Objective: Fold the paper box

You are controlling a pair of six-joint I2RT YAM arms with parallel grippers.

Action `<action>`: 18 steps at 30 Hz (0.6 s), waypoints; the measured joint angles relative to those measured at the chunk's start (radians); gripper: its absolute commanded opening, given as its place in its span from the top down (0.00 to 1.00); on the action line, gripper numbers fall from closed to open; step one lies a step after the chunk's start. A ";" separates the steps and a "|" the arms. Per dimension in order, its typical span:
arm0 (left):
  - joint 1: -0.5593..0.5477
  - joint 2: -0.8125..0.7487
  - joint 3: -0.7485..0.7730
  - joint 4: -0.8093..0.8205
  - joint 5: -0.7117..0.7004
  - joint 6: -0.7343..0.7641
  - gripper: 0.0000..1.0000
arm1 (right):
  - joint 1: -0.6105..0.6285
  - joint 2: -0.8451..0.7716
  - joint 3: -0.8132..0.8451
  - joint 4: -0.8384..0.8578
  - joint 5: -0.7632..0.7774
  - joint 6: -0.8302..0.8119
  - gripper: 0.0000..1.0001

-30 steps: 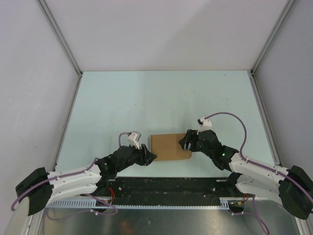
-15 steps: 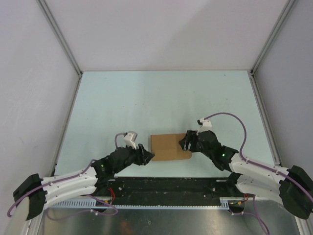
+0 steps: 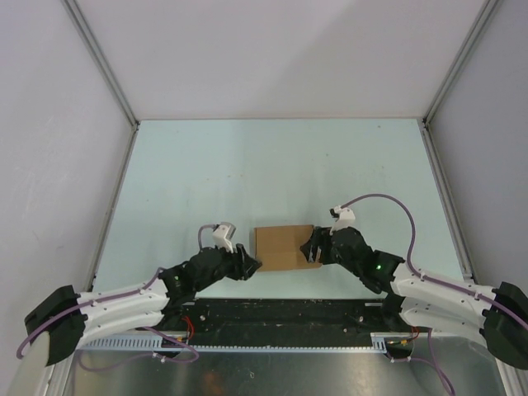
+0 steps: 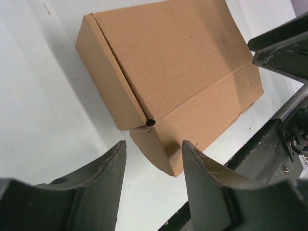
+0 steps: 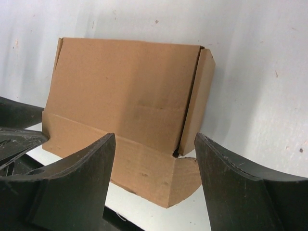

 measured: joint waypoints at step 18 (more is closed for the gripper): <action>-0.001 0.052 0.001 0.081 0.022 0.000 0.46 | 0.056 -0.062 0.000 -0.132 0.052 0.043 0.27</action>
